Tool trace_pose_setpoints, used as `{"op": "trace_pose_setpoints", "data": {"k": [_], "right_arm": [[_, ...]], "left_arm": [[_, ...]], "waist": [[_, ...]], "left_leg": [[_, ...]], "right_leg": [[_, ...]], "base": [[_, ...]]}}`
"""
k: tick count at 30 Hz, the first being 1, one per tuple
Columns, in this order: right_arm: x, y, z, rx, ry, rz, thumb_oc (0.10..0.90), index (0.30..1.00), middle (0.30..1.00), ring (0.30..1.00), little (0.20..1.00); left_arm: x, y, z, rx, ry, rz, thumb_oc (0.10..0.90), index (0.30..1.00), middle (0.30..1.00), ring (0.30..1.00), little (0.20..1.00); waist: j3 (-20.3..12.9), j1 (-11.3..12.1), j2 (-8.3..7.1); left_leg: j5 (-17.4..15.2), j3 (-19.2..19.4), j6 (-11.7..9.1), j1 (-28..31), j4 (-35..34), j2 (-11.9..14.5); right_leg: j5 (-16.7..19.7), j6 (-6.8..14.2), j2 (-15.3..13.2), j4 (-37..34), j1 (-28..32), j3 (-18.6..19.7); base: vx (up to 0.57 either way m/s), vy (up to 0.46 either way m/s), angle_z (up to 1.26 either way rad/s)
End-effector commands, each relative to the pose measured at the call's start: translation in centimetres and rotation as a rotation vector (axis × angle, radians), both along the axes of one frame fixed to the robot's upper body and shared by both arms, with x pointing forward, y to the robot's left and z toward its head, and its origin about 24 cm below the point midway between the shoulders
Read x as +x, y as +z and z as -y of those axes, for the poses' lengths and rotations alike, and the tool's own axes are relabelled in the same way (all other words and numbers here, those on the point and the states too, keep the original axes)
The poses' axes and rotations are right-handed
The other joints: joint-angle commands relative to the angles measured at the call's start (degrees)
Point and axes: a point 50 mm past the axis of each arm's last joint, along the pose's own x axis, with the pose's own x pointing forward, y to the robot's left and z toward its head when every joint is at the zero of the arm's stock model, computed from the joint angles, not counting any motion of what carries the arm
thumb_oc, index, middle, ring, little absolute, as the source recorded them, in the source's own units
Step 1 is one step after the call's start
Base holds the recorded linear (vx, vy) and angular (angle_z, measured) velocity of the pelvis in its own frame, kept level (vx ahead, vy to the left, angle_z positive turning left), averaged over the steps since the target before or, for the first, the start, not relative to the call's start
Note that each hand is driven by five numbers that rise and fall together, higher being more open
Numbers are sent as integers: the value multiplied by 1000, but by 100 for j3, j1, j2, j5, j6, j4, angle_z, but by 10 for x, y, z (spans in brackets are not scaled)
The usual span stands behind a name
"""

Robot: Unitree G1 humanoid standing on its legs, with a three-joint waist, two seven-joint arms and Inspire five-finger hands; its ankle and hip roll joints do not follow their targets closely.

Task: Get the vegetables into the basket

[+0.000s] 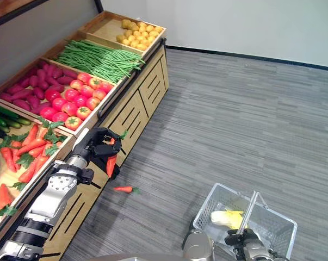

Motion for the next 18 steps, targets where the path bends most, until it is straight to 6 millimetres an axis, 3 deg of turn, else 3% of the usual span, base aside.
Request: {"op": "trace_pose_setpoints", "data": {"k": [1, 3, 5, 6, 7, 8, 9, 15, 16, 18], "right_arm": [[-5, -2, -1, -19, 56, -41, 400, 300, 300, 300, 300], [-2, 0, 3, -31, 56, -30, 400, 300, 300, 300, 300], [2, 2, 6, -38, 55, -20, 400, 300, 300, 300, 300], [8, 5, 7, -43, 62, -2, 400, 300, 300, 300, 300], [8, 5, 7, -43, 62, -2, 400, 300, 300, 300, 300], [12, 6, 7, -45, 69, 4, 400, 300, 300, 300, 300], [19, 8, 6, -48, 99, 10, 400, 300, 300, 300, 300], [24, 11, 9, -61, 111, 18, 400, 300, 300, 300, 300], [28, 13, 9, -69, 122, 30, 400, 300, 300, 300, 300], [32, 15, 10, -77, 137, 38, 400, 300, 300, 300, 300]], "left_arm": [[13, 59, 2, -25, -12, 290, 400, 300, 300, 300, 300], [12, 59, 3, -37, -16, 294, 400, 300, 300, 300, 300], [13, 60, 4, -40, -19, 301, 400, 300, 300, 300, 300], [12, 59, 4, -56, -16, 306, 400, 300, 300, 300, 300], [12, 60, 4, -56, -16, 306, 400, 300, 300, 300, 300], [12, 59, 4, -63, -9, 309, 400, 300, 300, 300, 300], [10, 56, 2, -65, 7, 302, 400, 300, 300, 300, 300], [7, 53, -1, -58, 14, 291, 400, 300, 300, 300, 300], [5, 52, -3, -69, 23, 291, 400, 300, 300, 300, 300], [3, 50, -6, -69, 39, 288, 400, 300, 300, 300, 300]], "waist": [[-209, -20, -277], [-140, 46, -285], [-65, 102, -350], [0, 177, -394], [-2, 167, -392], [-13, 197, -431], [-6, 373, -491], [5, 545, -640], [57, 675, -641], [131, 788, -587]], "left_leg": [[28, -38, -284, 58, 504, -64], [228, -247, -484, -156, 1108, 166], [581, -506, -519, -418, 1541, 272], [749, -1142, -528, -640, 1854, 173], [744, -1158, -533, -661, 1876, 180], [751, -1441, -459, -728, 1878, 57], [502, -2232, -260, -1003, 1831, -262], [476, -2804, -153, -1493, 844, -209], [674, -3330, -203, -1767, 563, -281], [928, -3842, -292, -1939, 306, -350]], "right_leg": [[42, 714, 116, -614, 786, 299], [-60, 592, 279, -683, 849, 389], [-32, 426, 345, -754, 869, 361], [-54, 346, 418, -802, 892, 583], [-58, 342, 421, -803, 890, 572], [-67, 321, 430, -830, 872, 670], [-154, 318, 511, -852, 923, 1053], [-193, 425, 461, -1010, 1097, 1646], [-226, 412, 491, -1064, 1178, 1917], [-266, 408, 550, -1121, 1242, 2226]], "base": [[80, -198, -36], [81, -192, -27], [28, -158, -37], [8, -110, -45], [63, -45, -53], [148, 17, -50], [210, 32, -57], [171, 77, -61], [268, 136, 6], [205, 117, -41]]}}
